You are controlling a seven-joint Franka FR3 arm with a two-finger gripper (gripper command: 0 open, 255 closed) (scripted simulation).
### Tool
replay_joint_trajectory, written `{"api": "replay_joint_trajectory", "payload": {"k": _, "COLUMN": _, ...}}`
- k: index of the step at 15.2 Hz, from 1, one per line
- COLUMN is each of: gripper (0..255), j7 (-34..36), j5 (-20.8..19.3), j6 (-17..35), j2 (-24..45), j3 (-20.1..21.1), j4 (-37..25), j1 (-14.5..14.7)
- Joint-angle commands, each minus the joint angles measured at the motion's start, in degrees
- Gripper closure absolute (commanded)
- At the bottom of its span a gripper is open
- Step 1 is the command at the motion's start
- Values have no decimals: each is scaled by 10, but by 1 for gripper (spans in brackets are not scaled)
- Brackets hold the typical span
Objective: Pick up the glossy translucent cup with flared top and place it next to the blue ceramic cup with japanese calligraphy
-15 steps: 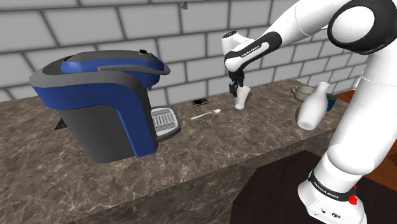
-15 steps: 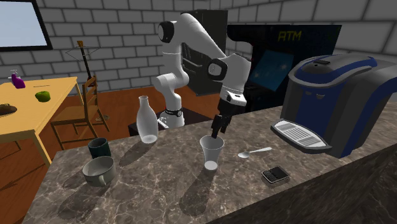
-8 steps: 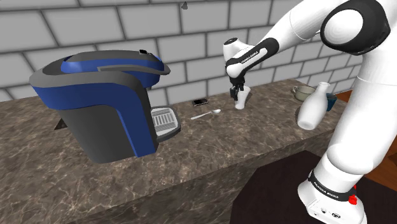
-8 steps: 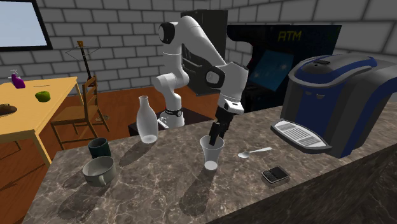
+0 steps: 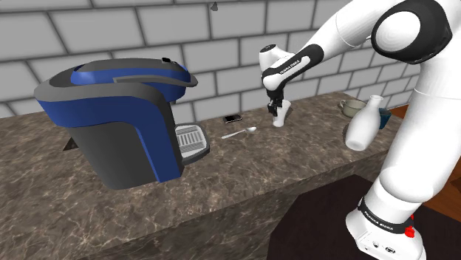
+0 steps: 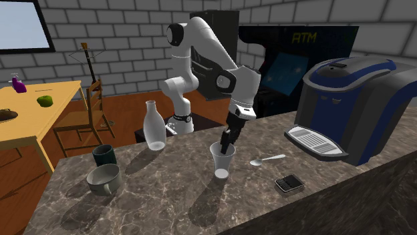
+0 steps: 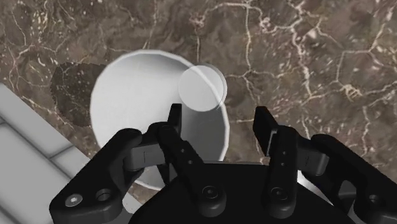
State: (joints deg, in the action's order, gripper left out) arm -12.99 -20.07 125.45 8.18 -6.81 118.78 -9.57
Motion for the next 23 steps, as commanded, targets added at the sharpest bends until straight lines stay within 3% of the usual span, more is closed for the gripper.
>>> {"api": "replay_joint_trajectory", "payload": {"k": 1, "gripper": 255, "j7": 0, "j5": 0, "j6": 0, "j2": 0, "j3": 0, "j4": 0, "j1": 0}}
{"api": "replay_joint_trajectory", "payload": {"k": 9, "gripper": 255, "j7": 0, "j5": 0, "j6": 0, "j2": 0, "j3": 0, "j4": 0, "j1": 0}}
{"api": "replay_joint_trajectory", "payload": {"k": 23, "gripper": 255, "j7": -29, "j5": 14, "j6": -96, "j2": -45, "j3": 3, "j4": -54, "j1": 3}}
